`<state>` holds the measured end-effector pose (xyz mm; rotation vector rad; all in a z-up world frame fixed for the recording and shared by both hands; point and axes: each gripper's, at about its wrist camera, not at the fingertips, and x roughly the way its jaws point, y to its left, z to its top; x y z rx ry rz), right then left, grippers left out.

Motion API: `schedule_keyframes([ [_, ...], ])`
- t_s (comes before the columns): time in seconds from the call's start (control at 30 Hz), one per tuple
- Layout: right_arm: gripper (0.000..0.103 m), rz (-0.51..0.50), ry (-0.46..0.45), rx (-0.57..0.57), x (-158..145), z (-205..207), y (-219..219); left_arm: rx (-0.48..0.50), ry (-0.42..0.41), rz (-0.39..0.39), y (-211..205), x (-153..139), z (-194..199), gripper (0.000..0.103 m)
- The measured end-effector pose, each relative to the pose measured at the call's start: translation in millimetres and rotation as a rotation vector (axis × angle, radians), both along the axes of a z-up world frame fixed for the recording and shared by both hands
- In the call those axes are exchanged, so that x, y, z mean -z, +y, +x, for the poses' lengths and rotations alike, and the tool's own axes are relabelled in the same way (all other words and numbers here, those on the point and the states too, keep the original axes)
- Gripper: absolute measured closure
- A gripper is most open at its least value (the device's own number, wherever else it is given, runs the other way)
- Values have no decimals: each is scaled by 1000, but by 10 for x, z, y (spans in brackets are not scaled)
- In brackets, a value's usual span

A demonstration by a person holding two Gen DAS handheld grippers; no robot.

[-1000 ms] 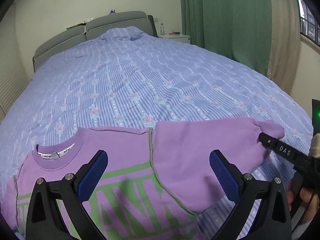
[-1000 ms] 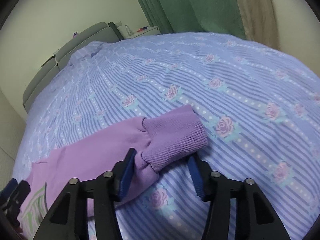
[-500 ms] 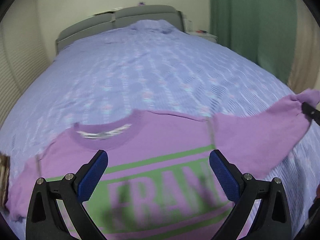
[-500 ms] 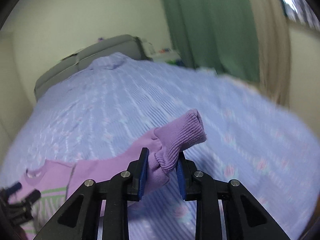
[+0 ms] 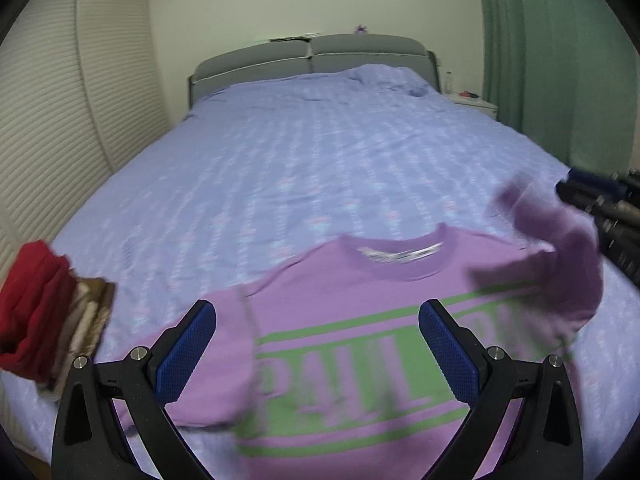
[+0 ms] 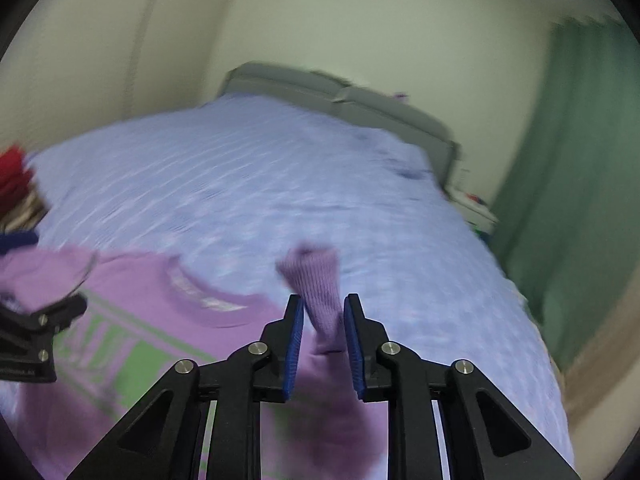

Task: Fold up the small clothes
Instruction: 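Carry the cuff across the sweatshirt body and release it near the collar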

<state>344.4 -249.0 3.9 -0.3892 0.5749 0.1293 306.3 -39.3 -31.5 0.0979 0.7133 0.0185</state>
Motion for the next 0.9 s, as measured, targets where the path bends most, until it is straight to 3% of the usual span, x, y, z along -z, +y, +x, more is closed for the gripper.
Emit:
schedule_keyframes([
  [0.07, 89, -19, 51, -50, 196, 3, 290, -21, 22, -7, 178, 61, -14, 0],
  [0.2, 89, -18, 164, -120, 621, 50, 688, -34, 49, -23, 345, 172, -55, 0],
  [0.3, 88, 54, 208, -98, 779, -57, 700, 31, 55, -58, 332, 211, -13, 0],
  [0.33, 82, 91, 210, -84, 800, -158, 677, 68, 55, -81, 318, 208, 5, 0],
  [0.37, 77, 147, 213, -59, 794, -246, 565, 114, 66, -105, 254, 208, 47, 0],
  [0.43, 56, 211, 178, 16, 746, -419, 344, 185, 84, -143, 153, 211, 103, 0],
  [0.5, 47, 223, 124, 109, 702, -604, 136, 255, 98, -168, -15, 230, 177, 0],
  [0.63, 44, 220, 82, 263, 702, -851, -339, 400, 126, -232, -352, 275, 324, 7],
  [0.73, 44, 234, 103, 329, 813, -917, -633, 507, 198, -304, -599, 404, 531, 16],
  [0.83, 44, 270, 128, 367, 954, -896, -835, 540, 268, -343, -743, 552, 712, 30],
  [0.9, 44, 291, 142, 385, 1005, -873, -947, 547, 321, -375, -826, 673, 869, 33],
])
